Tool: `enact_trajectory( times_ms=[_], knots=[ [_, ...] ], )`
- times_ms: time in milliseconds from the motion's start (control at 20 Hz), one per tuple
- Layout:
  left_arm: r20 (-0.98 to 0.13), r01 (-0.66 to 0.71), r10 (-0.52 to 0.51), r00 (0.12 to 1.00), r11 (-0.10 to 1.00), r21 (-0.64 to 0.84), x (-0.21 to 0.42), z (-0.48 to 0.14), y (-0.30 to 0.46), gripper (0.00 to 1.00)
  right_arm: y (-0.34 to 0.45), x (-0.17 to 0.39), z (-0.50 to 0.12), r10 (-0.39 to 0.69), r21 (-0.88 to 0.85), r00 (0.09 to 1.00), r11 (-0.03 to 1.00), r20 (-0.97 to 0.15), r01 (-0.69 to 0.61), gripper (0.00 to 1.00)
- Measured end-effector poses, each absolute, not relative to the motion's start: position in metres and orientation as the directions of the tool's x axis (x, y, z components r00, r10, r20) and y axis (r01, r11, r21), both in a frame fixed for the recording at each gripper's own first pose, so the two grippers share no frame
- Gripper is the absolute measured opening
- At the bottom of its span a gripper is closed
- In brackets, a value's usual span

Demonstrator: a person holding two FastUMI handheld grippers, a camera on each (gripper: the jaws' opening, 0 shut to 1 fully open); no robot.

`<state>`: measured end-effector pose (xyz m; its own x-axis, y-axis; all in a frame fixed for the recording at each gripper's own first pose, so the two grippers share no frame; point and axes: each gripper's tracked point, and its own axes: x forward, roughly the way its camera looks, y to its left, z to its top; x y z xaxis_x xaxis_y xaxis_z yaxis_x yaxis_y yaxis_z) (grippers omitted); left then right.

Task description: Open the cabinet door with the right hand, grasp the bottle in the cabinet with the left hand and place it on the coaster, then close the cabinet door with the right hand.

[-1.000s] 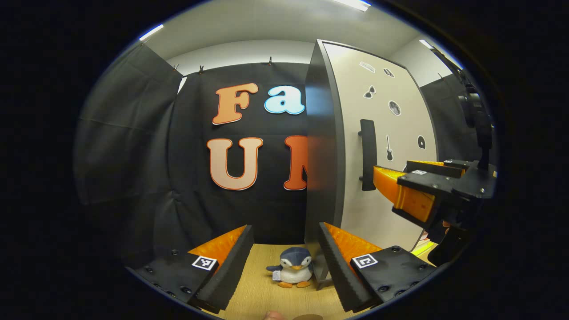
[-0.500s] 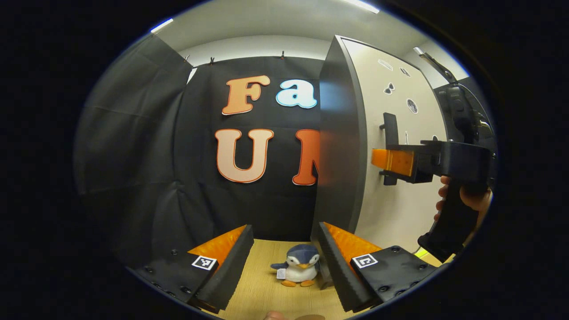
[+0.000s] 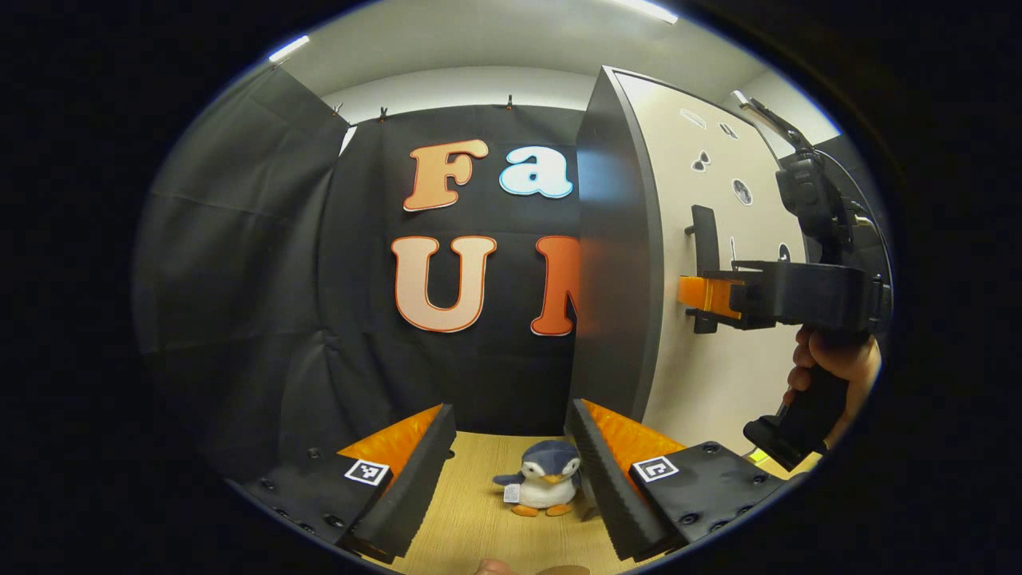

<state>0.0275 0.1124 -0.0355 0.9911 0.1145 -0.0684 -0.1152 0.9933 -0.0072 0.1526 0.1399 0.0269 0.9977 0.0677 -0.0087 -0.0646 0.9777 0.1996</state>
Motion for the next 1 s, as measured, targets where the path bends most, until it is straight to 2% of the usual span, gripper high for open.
enact_trajectory(
  times_ms=[150,350,500,800,850,900,1000],
  knots=[
    [-0.067,-0.121,0.121,0.990,0.993,0.002,0.025,-0.033,0.113,0.95,0.140,0.148,0.027,0.063,0.208,0.998,0.976,-0.006,-0.061,0.18],
    [-0.068,-0.115,0.117,0.991,0.993,0.028,0.025,-0.035,0.121,0.95,0.137,0.131,0.034,0.044,0.238,0.999,0.970,0.008,-0.045,0.22],
    [-0.063,-0.106,0.107,0.992,0.994,0.019,0.029,-0.034,0.122,0.95,0.131,0.117,0.036,0.026,0.233,1.000,0.972,0.010,-0.027,0.20],
    [-0.070,-0.124,0.122,0.990,0.992,-0.029,0.027,-0.027,0.121,0.95,0.109,0.067,0.037,0.075,0.233,0.997,0.970,-0.002,-0.072,0.22],
    [-0.070,-0.123,0.121,0.990,0.992,-0.032,0.028,-0.027,0.122,0.95,0.100,0.051,0.037,0.085,0.236,0.996,0.968,-0.004,-0.082,0.18],
    [-0.067,-0.125,0.123,0.990,0.992,-0.033,0.028,-0.026,0.122,0.95,0.090,0.034,0.034,0.097,0.240,0.995,0.966,-0.007,-0.093,0.18],
    [-0.061,-0.133,0.131,0.990,0.990,-0.038,0.028,-0.023,0.122,0.95,0.084,0.024,0.034,0.125,0.246,0.992,0.962,-0.014,-0.118,0.22]
  ],
)
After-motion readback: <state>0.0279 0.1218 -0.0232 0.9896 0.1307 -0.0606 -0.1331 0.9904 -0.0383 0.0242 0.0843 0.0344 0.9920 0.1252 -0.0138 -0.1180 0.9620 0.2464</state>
